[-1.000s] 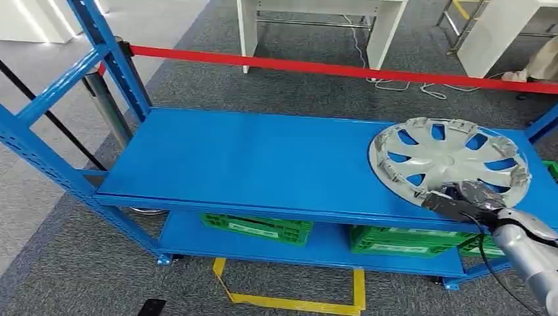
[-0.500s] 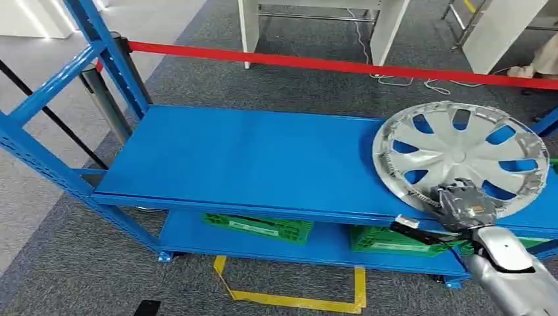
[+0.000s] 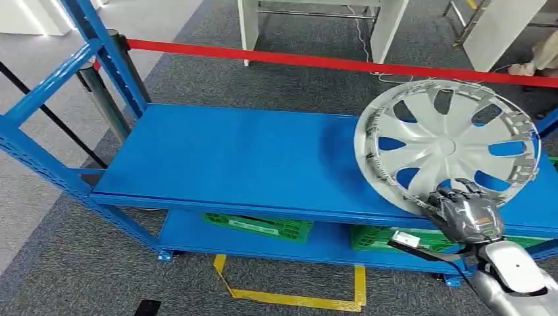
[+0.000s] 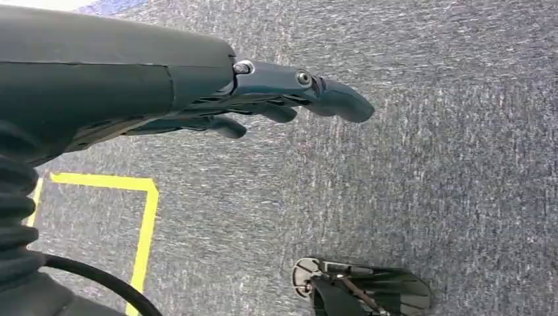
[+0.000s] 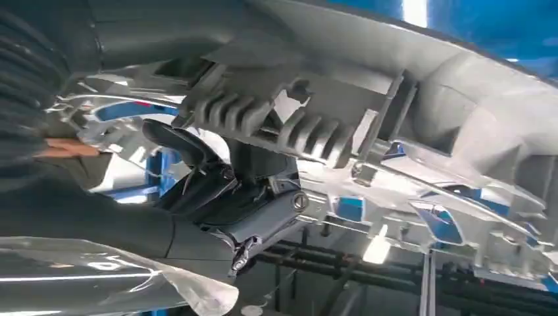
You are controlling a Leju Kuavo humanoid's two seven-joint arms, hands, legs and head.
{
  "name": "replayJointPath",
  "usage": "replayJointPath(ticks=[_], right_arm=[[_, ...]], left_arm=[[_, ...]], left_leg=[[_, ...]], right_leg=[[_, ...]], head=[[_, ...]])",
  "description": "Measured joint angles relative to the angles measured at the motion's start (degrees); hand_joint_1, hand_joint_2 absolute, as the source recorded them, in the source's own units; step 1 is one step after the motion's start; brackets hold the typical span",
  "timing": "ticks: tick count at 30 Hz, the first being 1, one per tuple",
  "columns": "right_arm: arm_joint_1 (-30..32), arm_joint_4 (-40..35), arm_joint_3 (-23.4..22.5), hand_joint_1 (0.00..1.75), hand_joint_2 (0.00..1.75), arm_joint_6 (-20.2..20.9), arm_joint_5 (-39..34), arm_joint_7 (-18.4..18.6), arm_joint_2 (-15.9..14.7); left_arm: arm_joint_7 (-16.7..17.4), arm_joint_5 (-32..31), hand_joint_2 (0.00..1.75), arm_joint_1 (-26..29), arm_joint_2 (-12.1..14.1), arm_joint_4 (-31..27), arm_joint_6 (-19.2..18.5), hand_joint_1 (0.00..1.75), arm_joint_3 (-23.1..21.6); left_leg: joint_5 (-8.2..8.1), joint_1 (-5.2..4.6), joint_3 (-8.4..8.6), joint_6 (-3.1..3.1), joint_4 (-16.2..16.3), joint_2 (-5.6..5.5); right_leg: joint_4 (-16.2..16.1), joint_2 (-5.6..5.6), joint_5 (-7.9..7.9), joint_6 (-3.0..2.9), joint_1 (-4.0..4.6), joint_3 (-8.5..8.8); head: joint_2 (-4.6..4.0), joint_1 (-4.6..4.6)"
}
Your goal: Take the parts from the cabinet and place them on the table.
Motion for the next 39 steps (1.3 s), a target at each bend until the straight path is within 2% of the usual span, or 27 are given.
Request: replayJointPath(ticks=[14,21,27,39], right_arm=[[3.55,-3.8,-1.62,1.75,1.75,-0.64,1.73,-0.17,-0.26],[8.05,-8.93,-2.23,1.75,1.75,-3.85,5.46,-0.5,-0.26],[10.81,-13.05,-2.45,1.75,1.75,-5.05,7.63,0.85,-0.26],[12.5,-15.78,-2.97,1.75,1.75,-6.08,8.52,1.38,-0.26]], left_arm=[[0.0,-1.11,1.75,0.01,0.04,0.0,0.46,0.0,0.28],[-1.66,-1.75,1.75,0.31,0.24,0.0,-2.6,0.0,0.72],[-2.01,-2.93,1.75,0.49,0.39,0.0,2.41,0.0,0.74],[-1.77,-3.24,1.75,0.46,0.31,0.0,2.75,0.0,0.74]], left_leg=[[0.0,0.01,-0.04,0.0,0.0,0.0],[-0.01,0.01,-0.08,0.0,-0.02,0.0],[0.0,0.0,-0.08,0.0,-0.01,0.0],[0.0,0.0,-0.08,0.0,-0.01,0.0]], right_leg=[[0.0,-0.01,-0.02,-0.02,0.0,-0.06],[0.01,0.0,-0.04,-0.05,0.0,-0.09],[0.01,-0.01,-0.04,-0.05,0.0,-0.09],[0.01,0.0,-0.04,-0.05,0.0,-0.09]], head=[[0.0,-0.02],[0.0,0.0],[0.0,0.0],[0.0,0.0]])
